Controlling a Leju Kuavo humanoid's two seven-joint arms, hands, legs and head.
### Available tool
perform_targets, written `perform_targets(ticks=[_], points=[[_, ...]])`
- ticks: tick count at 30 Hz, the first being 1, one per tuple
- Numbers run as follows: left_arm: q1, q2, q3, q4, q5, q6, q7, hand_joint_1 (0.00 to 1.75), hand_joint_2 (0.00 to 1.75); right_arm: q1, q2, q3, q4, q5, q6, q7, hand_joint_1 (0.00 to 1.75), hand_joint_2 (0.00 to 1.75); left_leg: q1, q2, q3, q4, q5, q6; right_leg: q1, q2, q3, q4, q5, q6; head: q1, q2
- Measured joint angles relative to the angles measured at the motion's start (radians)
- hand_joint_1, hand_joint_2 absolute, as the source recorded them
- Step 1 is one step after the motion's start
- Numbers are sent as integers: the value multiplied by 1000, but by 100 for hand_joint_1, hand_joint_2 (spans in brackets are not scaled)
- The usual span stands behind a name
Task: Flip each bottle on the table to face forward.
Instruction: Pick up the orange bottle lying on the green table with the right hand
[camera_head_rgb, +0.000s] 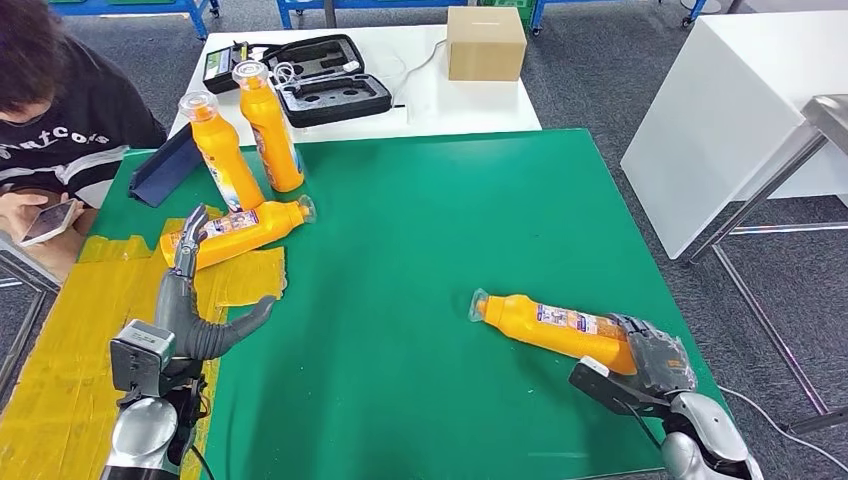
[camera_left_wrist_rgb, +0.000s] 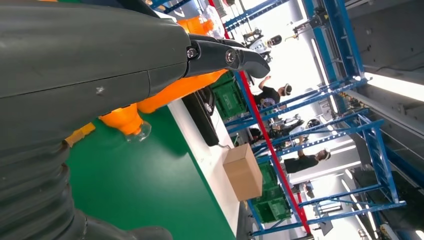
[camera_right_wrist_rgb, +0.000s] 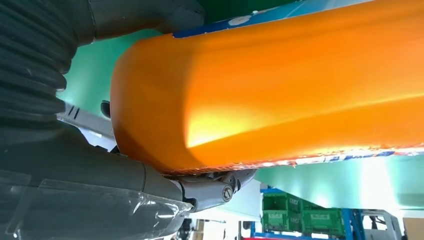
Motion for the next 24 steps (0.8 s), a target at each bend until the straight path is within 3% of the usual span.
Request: perform_targets(ticks=[5,11,24], points=[[1,-6,-1,0,-3,-4,1,0,175,-21,55,-7,1,-50,-23,-25,175,175,0,-1,-2,0,0,0,0,-1,-2,0,0,0,0,0],[8,-12,-13,0,-12,-12,6,0,175,-49,188,-46,-8,-253,-28,-110,175,175,0,-4,-6,0,1,-1,0,-4,-4,1,0,0,0,0],[-9,-23,-59,34,-22,-59,32,0,175,-128,363,-47,-22,-375,-33,-133,175,175,0,-7,-11,0,2,-1,0,-8,-8,1,0,0,0,0]])
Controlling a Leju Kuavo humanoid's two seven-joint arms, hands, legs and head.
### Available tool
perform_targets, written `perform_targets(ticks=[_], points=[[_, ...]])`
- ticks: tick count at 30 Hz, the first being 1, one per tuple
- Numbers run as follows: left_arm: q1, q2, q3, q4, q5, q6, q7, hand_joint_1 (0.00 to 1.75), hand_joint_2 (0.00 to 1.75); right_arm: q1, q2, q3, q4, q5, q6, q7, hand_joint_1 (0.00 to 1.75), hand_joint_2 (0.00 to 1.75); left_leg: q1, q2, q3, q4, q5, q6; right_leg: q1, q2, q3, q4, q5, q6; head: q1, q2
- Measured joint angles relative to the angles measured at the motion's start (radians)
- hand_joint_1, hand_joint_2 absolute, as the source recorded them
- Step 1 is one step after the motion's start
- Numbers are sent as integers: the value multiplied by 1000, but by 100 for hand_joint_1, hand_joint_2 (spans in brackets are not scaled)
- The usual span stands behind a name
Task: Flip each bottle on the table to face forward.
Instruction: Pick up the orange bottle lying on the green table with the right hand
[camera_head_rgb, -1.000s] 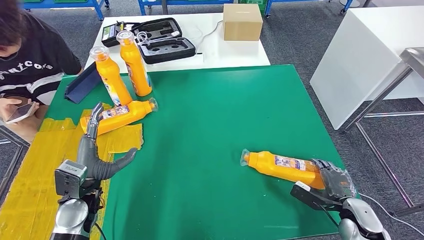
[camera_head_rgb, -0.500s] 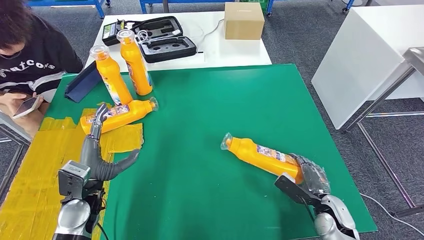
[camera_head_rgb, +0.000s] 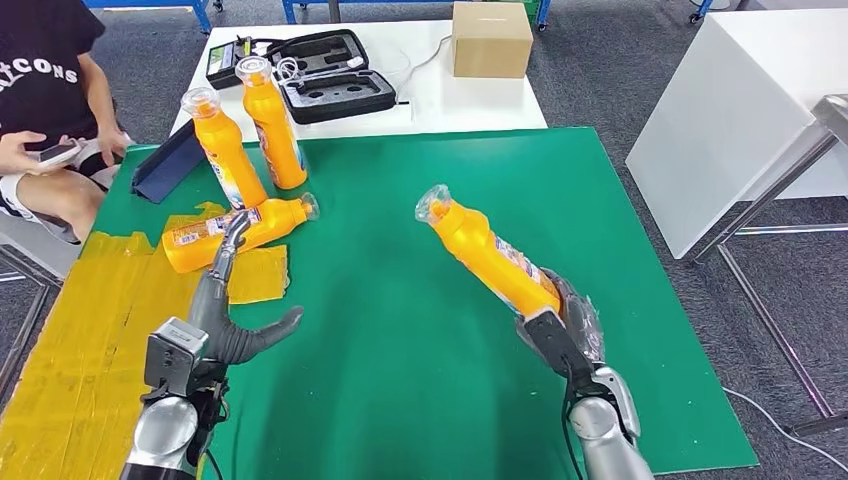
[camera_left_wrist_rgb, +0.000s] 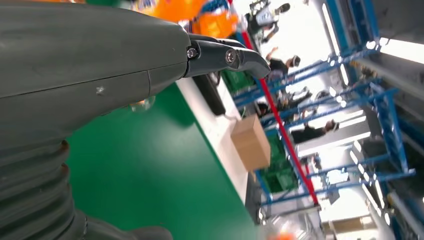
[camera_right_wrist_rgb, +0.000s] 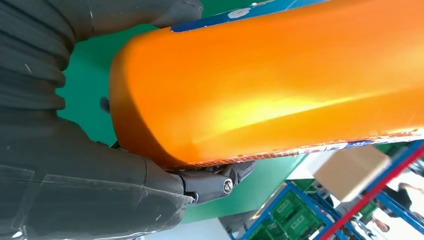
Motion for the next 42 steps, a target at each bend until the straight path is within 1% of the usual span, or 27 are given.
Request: perform_targets(ticks=[4,6,8,11,13,19,24,31,37,42], points=[[-10,-2,-17,18,6,-14,5,0,175,-19,32,4,0,-16,-1,-2,175,175,0,0,0,0,0,0,0,0,0,0,0,0,0,0],[-13,-2,-22,27,22,-39,10,0,175,-25,43,6,0,-31,-2,-9,174,175,0,0,-1,0,0,0,0,-1,0,0,0,0,0,0],[-19,-1,-32,40,66,-97,17,0,175,-32,55,11,0,-54,-1,-24,172,175,0,0,-1,0,0,0,0,-1,-1,0,0,0,0,0],[-40,0,-51,81,189,-238,25,0,175,-51,79,39,3,-85,4,-58,171,175,0,0,-2,0,0,-1,0,-1,-2,0,0,0,0,0],[-56,2,-62,114,244,-293,25,0,175,-68,94,63,7,-92,5,-71,171,175,0,0,-2,0,1,-1,0,-1,-2,0,0,0,0,0],[-86,9,-75,177,300,-336,28,0,175,-91,117,104,17,-108,4,-81,174,175,0,-4,-4,0,2,-2,0,-2,-3,1,0,0,0,0],[-137,12,-86,252,443,-415,48,0,175,-119,140,164,34,-122,3,-93,175,175,0,-4,-4,0,2,-2,0,-3,-3,1,0,0,0,0],[-171,17,-87,320,491,-434,57,0,175,-139,152,206,57,-130,0,-94,175,175,0,-4,-5,0,2,-2,0,-3,-4,1,0,0,0,0],[-196,18,-65,395,652,-463,92,0,175,-154,158,238,79,-137,-6,-95,174,175,0,-5,-5,0,2,-2,0,-3,-4,1,0,0,0,0],[-215,18,-35,466,730,-479,108,0,175,-167,165,267,101,-137,-19,-96,173,175,0,-5,-5,0,3,-2,0,-4,-4,2,0,0,0,0]])
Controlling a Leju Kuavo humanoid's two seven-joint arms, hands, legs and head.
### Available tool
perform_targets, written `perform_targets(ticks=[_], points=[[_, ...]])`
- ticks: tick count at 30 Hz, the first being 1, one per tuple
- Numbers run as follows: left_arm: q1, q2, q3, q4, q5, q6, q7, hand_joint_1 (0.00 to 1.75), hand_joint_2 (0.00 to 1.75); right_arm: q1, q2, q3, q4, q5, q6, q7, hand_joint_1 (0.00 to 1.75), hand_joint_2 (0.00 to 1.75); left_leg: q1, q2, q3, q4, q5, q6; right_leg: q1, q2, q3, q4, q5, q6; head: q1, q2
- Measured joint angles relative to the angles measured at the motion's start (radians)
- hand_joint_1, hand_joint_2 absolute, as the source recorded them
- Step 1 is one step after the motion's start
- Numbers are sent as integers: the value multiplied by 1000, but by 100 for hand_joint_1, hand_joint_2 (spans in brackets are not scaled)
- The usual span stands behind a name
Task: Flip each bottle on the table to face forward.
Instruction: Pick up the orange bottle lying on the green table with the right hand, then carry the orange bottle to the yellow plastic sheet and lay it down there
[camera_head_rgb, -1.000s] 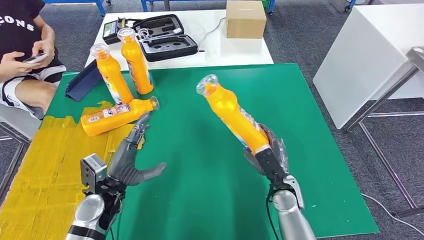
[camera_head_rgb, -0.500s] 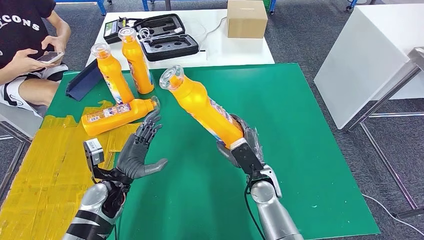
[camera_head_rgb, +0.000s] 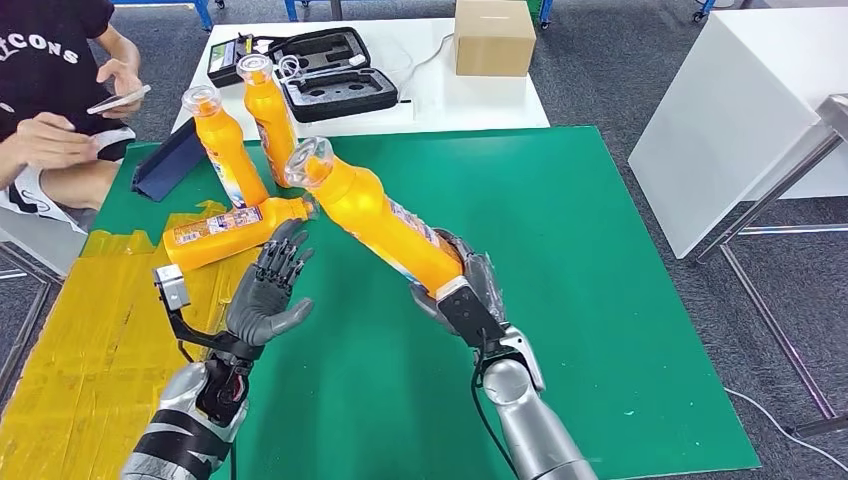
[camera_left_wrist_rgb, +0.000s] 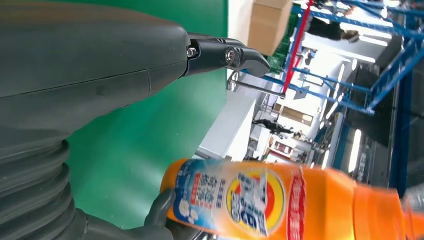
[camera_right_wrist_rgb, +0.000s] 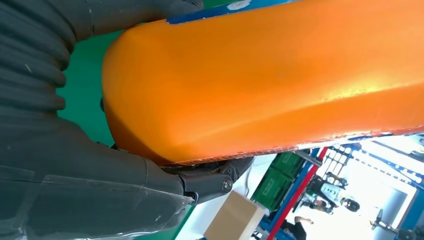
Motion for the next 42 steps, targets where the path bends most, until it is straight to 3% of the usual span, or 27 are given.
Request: perform_targets(ticks=[21,42], points=[[-24,0,39,88,75,-12,16,0,175,-21,2,58,48,6,-32,2,175,175,0,0,0,0,0,0,0,0,0,0,0,0,0,0],[2,-2,-13,-14,37,6,4,0,175,-37,32,142,144,71,-66,22,173,175,0,-1,-1,0,0,0,0,-1,-1,0,0,0,0,0]])
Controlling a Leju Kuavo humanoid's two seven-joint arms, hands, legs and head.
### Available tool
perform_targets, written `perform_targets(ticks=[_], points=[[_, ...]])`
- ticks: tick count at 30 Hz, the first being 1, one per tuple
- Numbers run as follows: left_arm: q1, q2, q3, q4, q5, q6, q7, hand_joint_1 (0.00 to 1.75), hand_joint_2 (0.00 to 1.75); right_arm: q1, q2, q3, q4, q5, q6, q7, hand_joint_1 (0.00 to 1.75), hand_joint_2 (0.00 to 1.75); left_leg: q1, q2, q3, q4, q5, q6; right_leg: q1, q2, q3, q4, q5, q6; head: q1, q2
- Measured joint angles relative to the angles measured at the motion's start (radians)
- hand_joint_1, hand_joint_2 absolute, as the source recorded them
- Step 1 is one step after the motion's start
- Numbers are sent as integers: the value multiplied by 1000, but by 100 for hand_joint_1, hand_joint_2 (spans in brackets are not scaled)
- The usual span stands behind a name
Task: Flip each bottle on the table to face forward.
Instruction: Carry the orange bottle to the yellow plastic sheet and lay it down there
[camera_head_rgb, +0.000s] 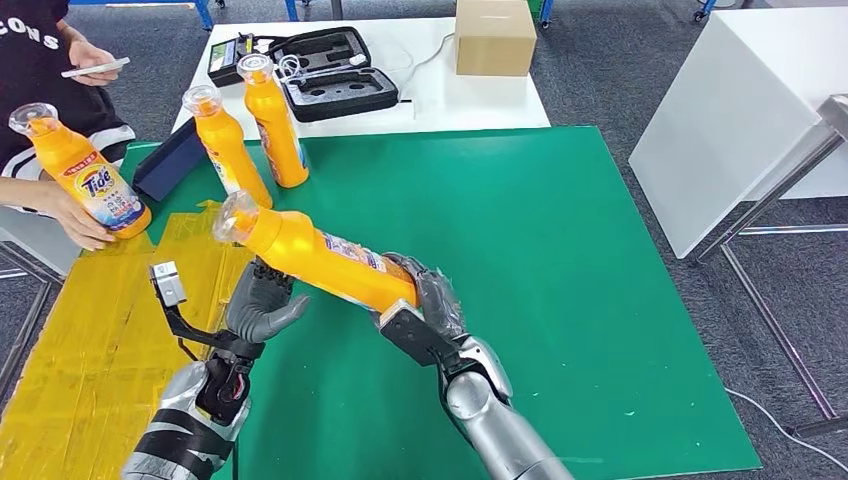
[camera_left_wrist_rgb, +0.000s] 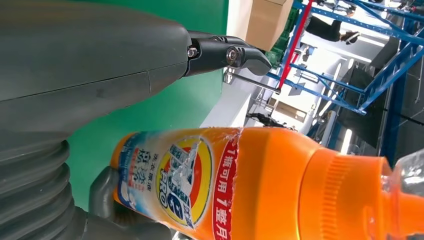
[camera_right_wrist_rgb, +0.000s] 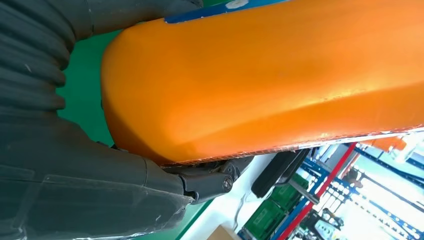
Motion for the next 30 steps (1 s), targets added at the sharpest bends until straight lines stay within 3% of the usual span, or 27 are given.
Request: perform_targets(ticks=[30], points=[[-1,-4,-11,0,-2,-1,-4,0,175,-19,28,37,47,14,-10,7,173,175,0,0,0,0,0,0,0,0,0,0,0,0,0,0]])
